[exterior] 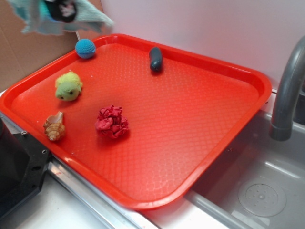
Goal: Grab the blue cloth.
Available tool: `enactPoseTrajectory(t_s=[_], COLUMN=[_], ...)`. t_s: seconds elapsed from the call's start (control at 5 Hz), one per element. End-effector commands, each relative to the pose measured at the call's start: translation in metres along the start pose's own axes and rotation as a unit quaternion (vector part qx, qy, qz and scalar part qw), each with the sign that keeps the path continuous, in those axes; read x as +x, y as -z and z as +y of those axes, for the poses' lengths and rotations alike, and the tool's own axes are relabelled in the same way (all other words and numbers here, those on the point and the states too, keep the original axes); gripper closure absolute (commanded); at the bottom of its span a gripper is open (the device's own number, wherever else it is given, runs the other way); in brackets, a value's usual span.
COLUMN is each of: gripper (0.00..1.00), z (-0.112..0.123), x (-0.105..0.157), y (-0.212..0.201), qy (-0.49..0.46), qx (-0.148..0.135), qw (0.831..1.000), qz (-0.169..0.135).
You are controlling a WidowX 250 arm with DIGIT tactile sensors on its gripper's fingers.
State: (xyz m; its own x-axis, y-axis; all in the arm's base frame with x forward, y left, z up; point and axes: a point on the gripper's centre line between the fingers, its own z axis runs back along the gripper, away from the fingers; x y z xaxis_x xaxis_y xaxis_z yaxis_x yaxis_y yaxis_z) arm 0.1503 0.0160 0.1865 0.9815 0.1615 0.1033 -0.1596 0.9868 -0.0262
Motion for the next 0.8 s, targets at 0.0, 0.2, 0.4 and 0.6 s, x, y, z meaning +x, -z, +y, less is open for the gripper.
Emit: enactPoseTrajectory(t_s=[0.0, 0.2, 0.4, 0.6], gripper=[1.00, 1.00, 1.00, 1.00], z=[-0.012, -0.015, -0.028, -0.040], x=[0.010, 0.060, 0.108, 0.119], y=[-0.017, -0.013, -0.003, -0.002], qy=[-0.012, -0.022, -0.009, 0.013], qx=[-0.038, -0.041, -0.037, -0.021], qw=[0.999, 0.998, 0.998, 0.999], qz=[0.014, 0.031, 0.044, 0.029])
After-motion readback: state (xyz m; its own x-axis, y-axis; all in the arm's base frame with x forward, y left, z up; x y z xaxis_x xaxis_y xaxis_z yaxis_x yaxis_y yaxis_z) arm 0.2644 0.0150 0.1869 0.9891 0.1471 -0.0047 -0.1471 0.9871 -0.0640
